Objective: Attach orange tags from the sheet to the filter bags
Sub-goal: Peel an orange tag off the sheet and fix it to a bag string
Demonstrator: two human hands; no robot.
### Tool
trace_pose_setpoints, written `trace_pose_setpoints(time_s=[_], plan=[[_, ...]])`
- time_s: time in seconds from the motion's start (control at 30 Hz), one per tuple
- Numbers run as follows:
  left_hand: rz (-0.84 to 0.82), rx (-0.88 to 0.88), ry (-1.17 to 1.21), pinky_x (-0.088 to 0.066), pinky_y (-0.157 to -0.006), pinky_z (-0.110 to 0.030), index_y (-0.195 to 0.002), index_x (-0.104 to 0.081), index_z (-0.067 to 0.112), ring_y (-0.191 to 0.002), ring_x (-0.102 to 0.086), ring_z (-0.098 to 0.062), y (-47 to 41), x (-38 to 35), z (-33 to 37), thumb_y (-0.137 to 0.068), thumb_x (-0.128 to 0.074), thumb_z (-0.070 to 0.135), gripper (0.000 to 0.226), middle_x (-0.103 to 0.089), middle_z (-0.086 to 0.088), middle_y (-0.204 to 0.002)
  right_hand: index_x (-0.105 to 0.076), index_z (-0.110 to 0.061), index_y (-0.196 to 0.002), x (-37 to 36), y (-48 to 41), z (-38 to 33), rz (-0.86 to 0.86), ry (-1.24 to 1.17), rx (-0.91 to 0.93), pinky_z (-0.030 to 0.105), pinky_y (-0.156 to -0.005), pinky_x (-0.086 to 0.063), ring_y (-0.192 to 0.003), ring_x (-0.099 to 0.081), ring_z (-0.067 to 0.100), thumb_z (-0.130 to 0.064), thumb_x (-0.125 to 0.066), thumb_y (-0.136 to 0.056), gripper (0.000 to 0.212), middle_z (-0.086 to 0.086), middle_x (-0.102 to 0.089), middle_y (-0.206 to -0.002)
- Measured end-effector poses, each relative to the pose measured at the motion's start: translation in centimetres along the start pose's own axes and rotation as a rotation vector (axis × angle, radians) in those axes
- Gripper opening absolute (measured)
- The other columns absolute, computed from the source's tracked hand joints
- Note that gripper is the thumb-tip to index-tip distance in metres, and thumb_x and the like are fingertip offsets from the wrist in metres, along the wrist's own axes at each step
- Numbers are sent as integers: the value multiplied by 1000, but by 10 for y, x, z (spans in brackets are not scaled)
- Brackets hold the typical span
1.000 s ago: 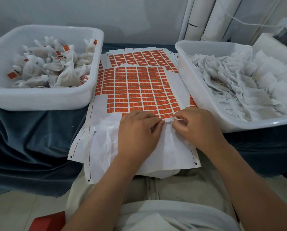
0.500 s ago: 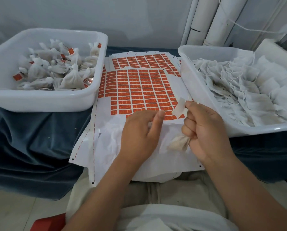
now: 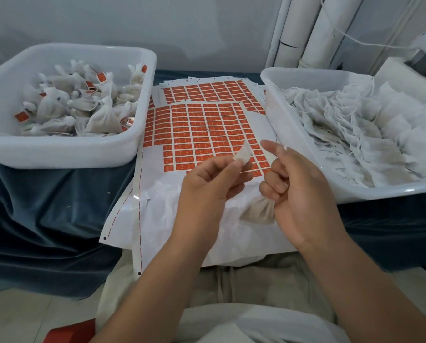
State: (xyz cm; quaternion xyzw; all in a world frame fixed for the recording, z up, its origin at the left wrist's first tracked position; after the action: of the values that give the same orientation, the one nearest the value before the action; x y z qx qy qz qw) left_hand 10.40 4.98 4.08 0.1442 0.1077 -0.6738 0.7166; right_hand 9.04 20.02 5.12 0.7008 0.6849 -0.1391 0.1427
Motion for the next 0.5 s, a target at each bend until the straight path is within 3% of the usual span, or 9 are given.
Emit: trace_pose_setpoints(time_s=[0.1, 0.2, 0.27, 0.37, 0.5], plan=[[93, -38, -114, -59, -70, -19, -91, -76, 18, -88, -79, -17, -6, 13, 9, -97, -71, 24, 10, -81, 3, -93, -78, -20, -99, 2, -2, -5, -41, 115, 4, 24, -51, -40, -52, -39, 8, -28, -50, -104, 29, -6, -38, -63], [123, -129, -393, -60, -67, -22, -82, -70, 22, -79, -78, -10, -13, 24, 18, -94, -71, 25, 13, -77, 9, -79, -75, -32, -93, 0, 5, -18, -160, 579, 91, 22, -62, -48, -64, -60, 11, -35, -46, -108, 32, -8, -58, -66], [106, -173, -511, -61, -72, -27, -79, -69, 25, -80, -76, -10, -14, 26, 21, -91, -69, 27, 13, -74, 11, -76, -77, -36, -97, -4, 11, -27, -245, 794, 165, 14, -74, -52, -85, -70, 4, -35, -47, -107, 32, -12, -72, -86], [64, -229, -583, -61, -68, -20, -79, -70, 28, -81, -73, -10, -12, 25, 22, -89, -65, 29, 11, -74, 11, -78, -80, -36, -104, -12, 18, -36, -307, 953, 247, 10, -95, -45, -118, -62, 0, -36, -50, -104, 30, -19, -69, -118], [-15, -242, -621, -61, -67, -22, -80, -73, 27, -79, -72, -16, -10, 19, 24, -85, -60, 33, 15, -73, 8, -77, -80, -40, -110, -16, 22, -41, -336, 935, 212, 21, -106, -41, -133, -52, -5, -38, -52, -102, 29, -28, -60, -136]])
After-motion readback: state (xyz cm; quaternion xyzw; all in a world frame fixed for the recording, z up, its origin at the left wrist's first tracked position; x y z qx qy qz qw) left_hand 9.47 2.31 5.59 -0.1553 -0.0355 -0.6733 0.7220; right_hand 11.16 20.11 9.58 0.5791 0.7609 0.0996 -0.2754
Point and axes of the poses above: each hand's wrist, its own y-axis away from the middle knuckle, its own x-axis out of the back of the hand, z = x × y, the point moved 4 cm from there along -y, towards the middle knuckle
